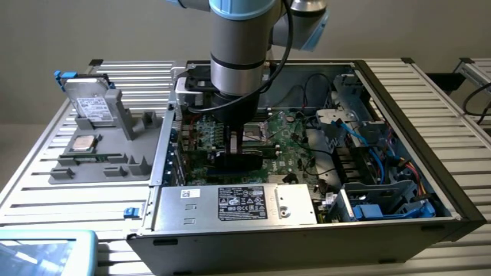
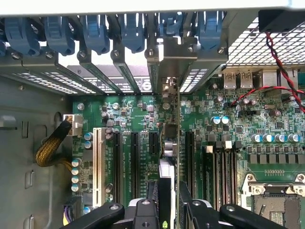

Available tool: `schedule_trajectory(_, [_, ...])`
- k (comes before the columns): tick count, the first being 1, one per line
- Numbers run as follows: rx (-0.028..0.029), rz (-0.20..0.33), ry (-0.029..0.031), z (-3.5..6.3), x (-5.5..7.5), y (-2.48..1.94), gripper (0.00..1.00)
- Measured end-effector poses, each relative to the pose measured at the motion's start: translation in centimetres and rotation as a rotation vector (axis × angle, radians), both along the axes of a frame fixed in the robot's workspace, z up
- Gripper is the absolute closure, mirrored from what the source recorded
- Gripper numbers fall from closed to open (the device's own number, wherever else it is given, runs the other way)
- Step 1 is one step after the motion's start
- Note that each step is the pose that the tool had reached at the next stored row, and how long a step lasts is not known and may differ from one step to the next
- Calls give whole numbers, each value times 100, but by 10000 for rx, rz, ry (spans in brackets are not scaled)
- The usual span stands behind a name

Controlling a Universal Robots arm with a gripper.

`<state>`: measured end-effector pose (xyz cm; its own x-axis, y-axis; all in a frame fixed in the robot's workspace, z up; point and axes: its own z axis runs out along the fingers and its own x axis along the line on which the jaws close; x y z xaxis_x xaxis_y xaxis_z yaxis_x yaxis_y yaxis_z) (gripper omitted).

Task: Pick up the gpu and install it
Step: 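Insert the gpu into the slot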

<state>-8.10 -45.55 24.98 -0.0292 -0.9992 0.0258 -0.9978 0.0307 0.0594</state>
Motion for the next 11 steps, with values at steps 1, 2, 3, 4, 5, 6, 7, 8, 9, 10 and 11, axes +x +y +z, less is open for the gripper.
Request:
schedule_trajectory(1, [5, 2, 0, 0, 0, 0, 72])
schedule_trajectory(2, [6, 4, 0, 0, 0, 0, 72])
schedule_trajectory(3, [6, 5, 0, 0, 0, 0, 72])
schedule_trajectory(4, [6, 7, 0, 0, 0, 0, 72])
schedule_trajectory(5, [6, 10, 0, 0, 0, 0, 72])
schedule_trajectory(6, [7, 16, 0, 0, 0, 0, 72])
schedule_trajectory(7, [8, 24, 0, -1, 0, 0, 72])
schedule_trajectory(8, [12, 31, -1, -1, 0, 1, 72])
schedule_trajectory(9, [14, 39, -1, -1, 0, 1, 72])
schedule_trajectory(10, [18, 43, -1, -1, 0, 1, 72])
schedule_trajectory(11, [22, 43, -1, -1, 0, 1, 72])
